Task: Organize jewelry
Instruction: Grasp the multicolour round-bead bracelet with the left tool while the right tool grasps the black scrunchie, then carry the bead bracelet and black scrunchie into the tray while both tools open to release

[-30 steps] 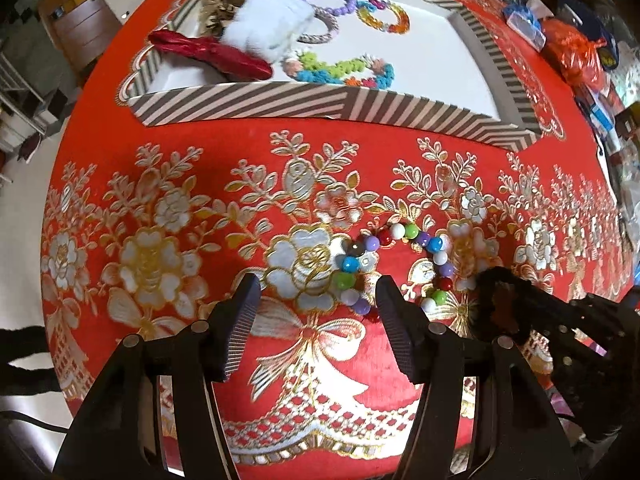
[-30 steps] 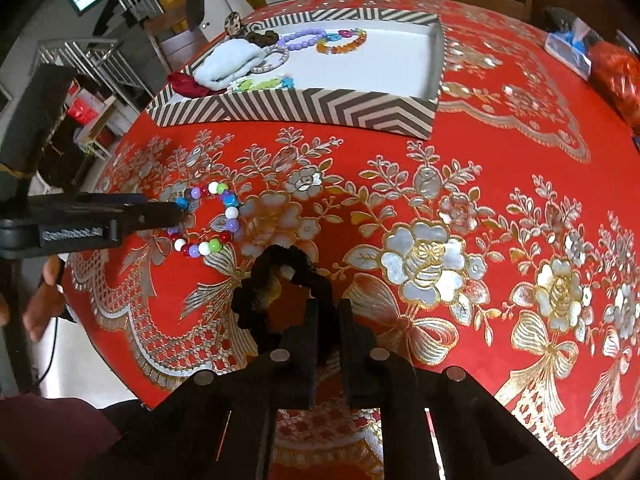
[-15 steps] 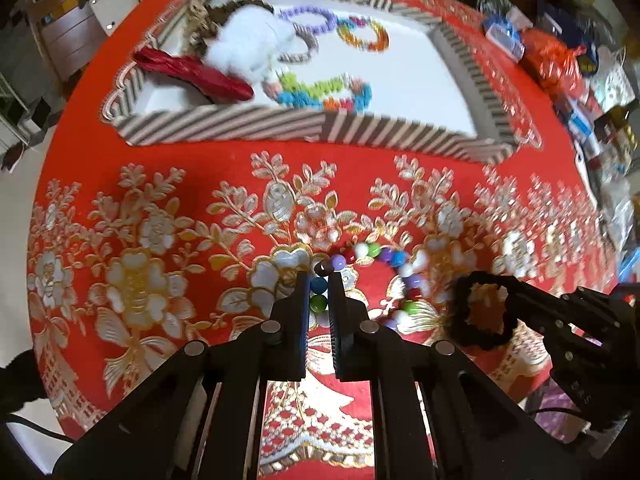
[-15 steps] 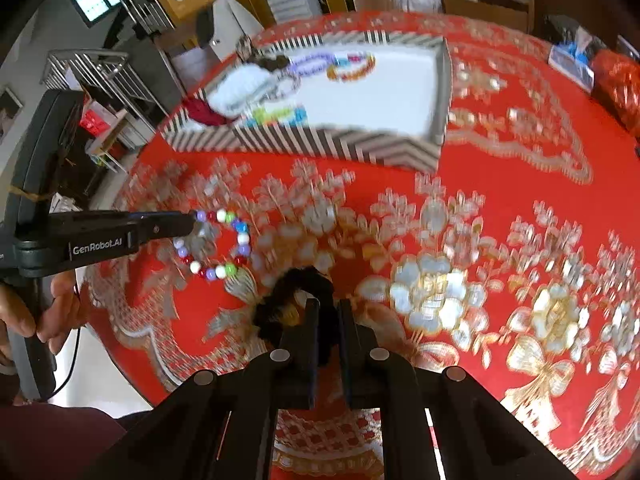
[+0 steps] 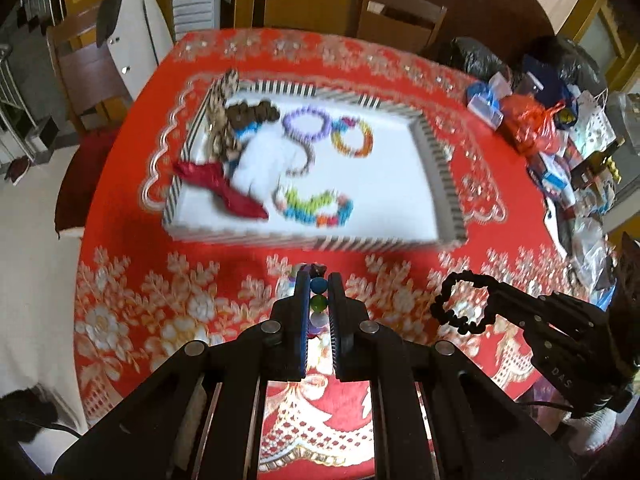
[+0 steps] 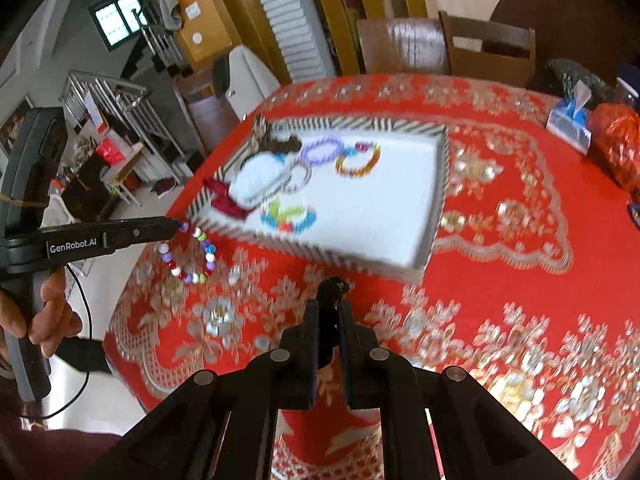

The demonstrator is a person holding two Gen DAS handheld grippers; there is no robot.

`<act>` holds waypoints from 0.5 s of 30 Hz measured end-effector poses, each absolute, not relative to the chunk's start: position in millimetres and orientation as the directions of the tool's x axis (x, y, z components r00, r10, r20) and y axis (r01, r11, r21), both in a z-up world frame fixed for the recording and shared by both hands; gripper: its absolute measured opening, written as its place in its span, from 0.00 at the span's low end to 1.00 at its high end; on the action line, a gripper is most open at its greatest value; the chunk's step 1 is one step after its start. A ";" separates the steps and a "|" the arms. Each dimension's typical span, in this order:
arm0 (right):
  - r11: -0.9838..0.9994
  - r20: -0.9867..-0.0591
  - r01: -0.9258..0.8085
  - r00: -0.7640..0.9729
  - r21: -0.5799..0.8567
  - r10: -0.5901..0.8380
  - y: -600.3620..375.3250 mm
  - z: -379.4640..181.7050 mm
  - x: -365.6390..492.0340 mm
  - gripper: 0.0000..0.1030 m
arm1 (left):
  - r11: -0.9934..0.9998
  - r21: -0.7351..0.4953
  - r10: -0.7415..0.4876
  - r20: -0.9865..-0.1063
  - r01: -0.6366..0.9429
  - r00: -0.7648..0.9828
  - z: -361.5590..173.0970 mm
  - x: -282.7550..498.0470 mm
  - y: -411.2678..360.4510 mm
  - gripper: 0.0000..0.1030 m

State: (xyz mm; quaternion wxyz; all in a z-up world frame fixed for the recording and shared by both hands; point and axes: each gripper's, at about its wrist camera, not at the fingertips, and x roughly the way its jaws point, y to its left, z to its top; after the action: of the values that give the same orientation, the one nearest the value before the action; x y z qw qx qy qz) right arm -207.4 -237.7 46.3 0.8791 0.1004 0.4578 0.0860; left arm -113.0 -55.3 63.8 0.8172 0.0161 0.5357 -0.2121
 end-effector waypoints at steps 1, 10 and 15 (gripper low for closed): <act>0.965 -0.783 -0.051 0.574 0.256 0.239 -241.5 50.0 -204.9 0.08 | 0.909 -0.199 -0.330 -0.879 0.366 0.343 67.6 -109.6 -56.0 0.07; 0.965 -0.762 0.008 0.615 0.263 0.203 -263.9 62.3 -173.7 0.08 | 0.892 -0.145 -0.330 -0.858 0.429 0.394 93.1 -75.4 -93.8 0.07; 0.962 -0.771 0.049 0.610 0.268 0.183 -277.9 56.6 -147.9 0.08 | 0.873 -0.159 -0.347 -0.866 0.460 0.360 86.1 -56.3 -124.4 0.07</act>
State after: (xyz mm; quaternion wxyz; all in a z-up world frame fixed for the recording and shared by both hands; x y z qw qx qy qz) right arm -147.9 -277.9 56.6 0.8875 0.1321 0.4398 0.0378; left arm -56.3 -124.4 86.0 0.8227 0.0554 0.5098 -0.2455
